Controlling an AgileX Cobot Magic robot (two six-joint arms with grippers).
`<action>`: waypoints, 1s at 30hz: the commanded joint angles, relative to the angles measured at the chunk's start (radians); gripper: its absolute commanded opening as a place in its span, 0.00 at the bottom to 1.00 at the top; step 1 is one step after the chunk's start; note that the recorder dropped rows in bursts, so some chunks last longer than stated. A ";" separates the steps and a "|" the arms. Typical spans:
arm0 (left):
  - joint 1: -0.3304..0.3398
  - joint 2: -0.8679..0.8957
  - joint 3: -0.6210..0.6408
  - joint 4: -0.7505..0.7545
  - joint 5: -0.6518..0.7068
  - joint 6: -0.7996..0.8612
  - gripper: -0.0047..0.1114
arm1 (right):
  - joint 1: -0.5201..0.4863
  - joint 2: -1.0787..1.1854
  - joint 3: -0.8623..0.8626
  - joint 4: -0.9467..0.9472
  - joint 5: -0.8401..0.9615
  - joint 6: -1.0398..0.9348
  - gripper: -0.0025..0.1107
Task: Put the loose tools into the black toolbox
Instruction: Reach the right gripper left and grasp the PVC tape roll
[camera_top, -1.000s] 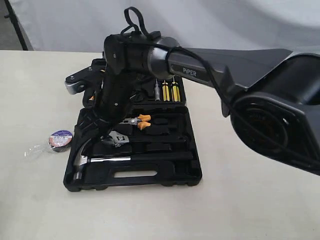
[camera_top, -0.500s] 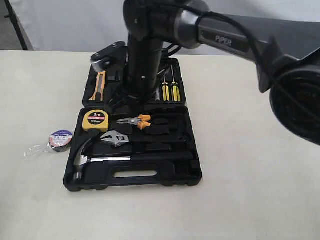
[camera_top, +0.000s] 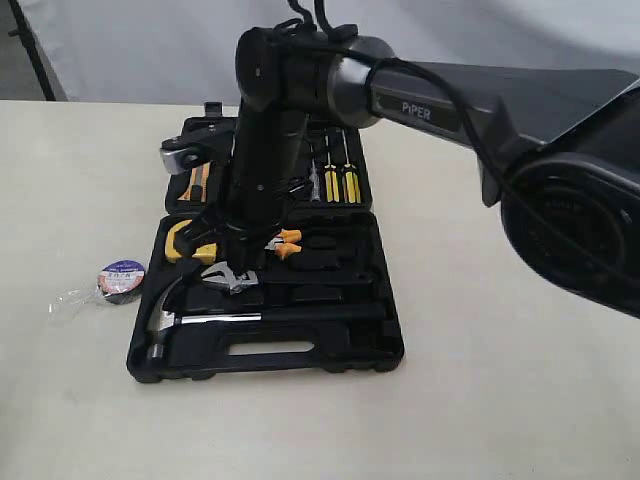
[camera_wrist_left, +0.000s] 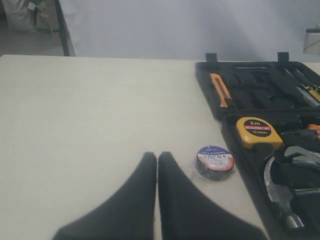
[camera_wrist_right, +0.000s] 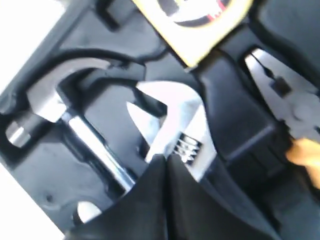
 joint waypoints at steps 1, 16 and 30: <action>0.003 -0.008 0.009 -0.014 -0.017 -0.010 0.05 | 0.028 0.071 -0.001 0.010 -0.036 0.022 0.02; 0.003 -0.008 0.009 -0.014 -0.017 -0.010 0.05 | 0.035 0.035 -0.131 0.028 -0.072 0.045 0.02; 0.003 -0.008 0.009 -0.014 -0.017 -0.010 0.05 | 0.184 0.191 -0.368 -0.028 -0.223 -0.025 0.36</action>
